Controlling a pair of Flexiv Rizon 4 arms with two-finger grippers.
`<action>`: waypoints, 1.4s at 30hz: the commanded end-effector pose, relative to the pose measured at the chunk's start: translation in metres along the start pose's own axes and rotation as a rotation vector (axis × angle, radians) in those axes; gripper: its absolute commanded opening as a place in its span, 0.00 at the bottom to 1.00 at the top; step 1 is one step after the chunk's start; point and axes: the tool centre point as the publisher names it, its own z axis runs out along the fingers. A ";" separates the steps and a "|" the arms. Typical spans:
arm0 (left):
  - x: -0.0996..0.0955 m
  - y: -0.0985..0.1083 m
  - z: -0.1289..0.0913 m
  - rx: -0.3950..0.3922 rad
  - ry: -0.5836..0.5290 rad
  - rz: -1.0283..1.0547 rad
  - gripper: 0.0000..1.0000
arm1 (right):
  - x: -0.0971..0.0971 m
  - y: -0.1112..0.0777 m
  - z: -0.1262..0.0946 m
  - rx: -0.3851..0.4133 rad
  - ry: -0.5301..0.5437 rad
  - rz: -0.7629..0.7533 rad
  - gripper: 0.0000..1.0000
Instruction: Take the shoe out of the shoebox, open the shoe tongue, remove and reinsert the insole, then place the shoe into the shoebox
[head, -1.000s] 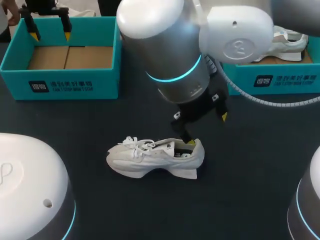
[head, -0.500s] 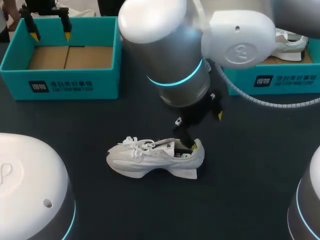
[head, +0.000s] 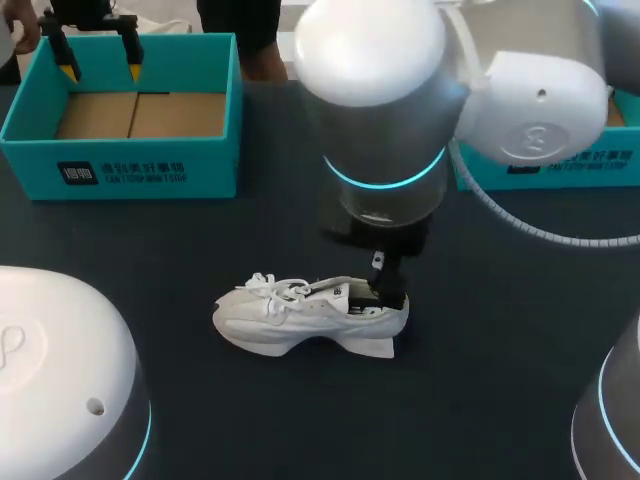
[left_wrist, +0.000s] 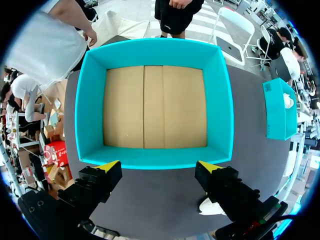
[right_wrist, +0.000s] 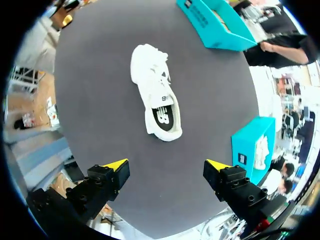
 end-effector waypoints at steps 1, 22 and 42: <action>0.000 0.000 0.000 0.000 0.000 0.000 1.00 | -0.004 -0.009 0.005 -0.131 0.014 -0.067 1.00; 0.000 0.000 0.000 0.000 0.000 0.000 1.00 | -0.037 -0.049 0.021 -0.385 0.150 0.057 1.00; 0.000 0.000 0.000 0.000 0.000 0.000 1.00 | -0.021 -0.073 0.052 -0.942 0.261 -0.060 1.00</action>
